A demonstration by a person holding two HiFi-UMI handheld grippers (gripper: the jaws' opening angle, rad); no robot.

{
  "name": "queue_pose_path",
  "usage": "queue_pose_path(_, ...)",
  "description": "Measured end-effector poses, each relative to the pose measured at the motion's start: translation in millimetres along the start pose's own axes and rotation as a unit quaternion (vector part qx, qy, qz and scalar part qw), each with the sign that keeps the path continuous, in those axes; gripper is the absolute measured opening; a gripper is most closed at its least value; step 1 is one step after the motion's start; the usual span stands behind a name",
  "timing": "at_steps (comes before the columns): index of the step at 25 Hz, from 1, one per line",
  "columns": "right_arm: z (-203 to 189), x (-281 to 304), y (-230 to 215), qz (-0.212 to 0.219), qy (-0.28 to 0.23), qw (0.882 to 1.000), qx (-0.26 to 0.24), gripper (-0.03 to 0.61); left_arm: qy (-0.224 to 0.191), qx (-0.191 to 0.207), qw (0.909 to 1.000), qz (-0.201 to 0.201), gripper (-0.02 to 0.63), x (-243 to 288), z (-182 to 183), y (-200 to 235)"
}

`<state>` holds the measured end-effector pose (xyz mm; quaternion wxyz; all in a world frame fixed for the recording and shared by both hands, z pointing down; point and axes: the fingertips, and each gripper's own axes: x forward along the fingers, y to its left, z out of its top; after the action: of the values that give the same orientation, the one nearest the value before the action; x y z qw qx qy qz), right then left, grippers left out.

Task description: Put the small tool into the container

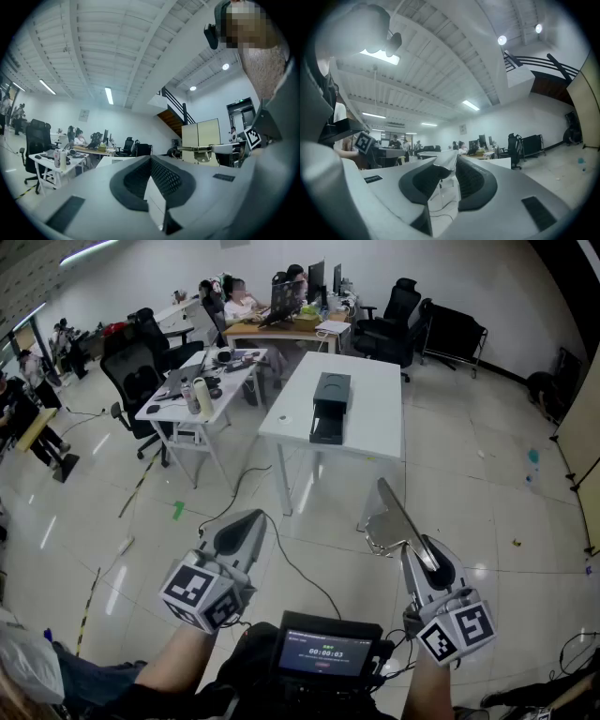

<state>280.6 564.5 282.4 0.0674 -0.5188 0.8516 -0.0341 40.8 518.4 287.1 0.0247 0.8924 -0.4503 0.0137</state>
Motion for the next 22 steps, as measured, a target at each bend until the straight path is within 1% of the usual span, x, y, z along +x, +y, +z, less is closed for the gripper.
queue_pose_path(4,-10,21,-9,0.006,0.005,1.0,0.001,0.1,0.005,-0.006,1.0,-0.002,0.029,17,-11,10)
queue_pose_path(7,-17,55,-17,0.0,0.001,1.0,-0.004,0.1,0.001,-0.013,0.9999,0.003,0.029,38,-16,41)
queue_pose_path(12,-25,137,-26,-0.014,0.007,1.0,-0.007,0.1,-0.005,-0.017,0.9998,-0.005,0.029,86,-18,115)
queue_pose_path(19,-27,264,-23,-0.041,0.006,0.999,-0.021,0.101,-0.022,-0.021,0.9992,-0.026,0.029,146,5,237)
queue_pose_path(22,-28,316,-24,-0.06,0.007,0.998,-0.019,0.1,-0.022,-0.025,0.9986,-0.042,0.029,172,6,289)
